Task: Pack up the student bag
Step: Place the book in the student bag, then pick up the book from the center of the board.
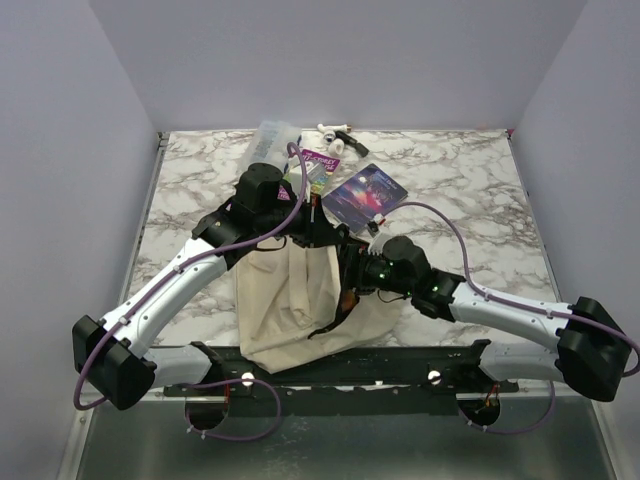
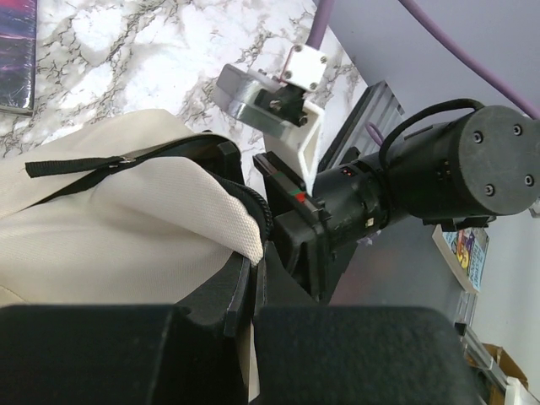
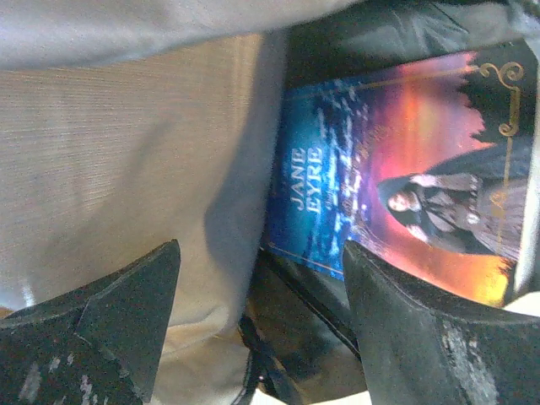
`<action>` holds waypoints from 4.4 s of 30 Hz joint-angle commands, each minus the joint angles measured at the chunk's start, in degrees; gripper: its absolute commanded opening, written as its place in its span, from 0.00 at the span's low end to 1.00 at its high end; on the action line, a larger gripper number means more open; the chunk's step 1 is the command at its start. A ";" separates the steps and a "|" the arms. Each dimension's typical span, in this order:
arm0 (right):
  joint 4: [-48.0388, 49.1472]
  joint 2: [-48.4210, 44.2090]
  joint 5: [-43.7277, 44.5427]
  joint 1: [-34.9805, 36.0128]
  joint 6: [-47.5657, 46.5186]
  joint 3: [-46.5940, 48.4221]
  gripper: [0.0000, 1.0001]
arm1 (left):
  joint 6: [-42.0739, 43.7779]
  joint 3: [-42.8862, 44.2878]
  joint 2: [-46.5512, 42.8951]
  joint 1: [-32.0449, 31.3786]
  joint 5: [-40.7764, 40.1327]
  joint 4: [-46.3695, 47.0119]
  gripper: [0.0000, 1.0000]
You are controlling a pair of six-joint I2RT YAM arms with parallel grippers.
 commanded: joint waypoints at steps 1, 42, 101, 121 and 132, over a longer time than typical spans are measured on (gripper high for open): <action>-14.39 1.39 2.42 0.02 -5.27 5.39 0.81 | 0.49 0.97 -2.02 0.22 2.17 4.38 0.00; -1.16 15.31 2.28 -1.45 -3.50 -0.59 0.66 | -5.83 -4.16 4.84 -1.34 4.40 11.27 0.00; -2.87 17.90 -10.05 -36.09 -8.37 5.74 0.58 | -18.32 0.10 16.43 18.31 -2.43 17.39 0.91; -3.59 56.77 -19.54 -51.79 -20.42 45.26 0.80 | -25.91 26.27 47.27 6.40 -23.55 1.91 0.90; 1.73 60.20 -25.35 -51.79 -19.31 43.65 0.70 | -31.04 30.82 54.03 5.58 -27.61 -3.50 0.89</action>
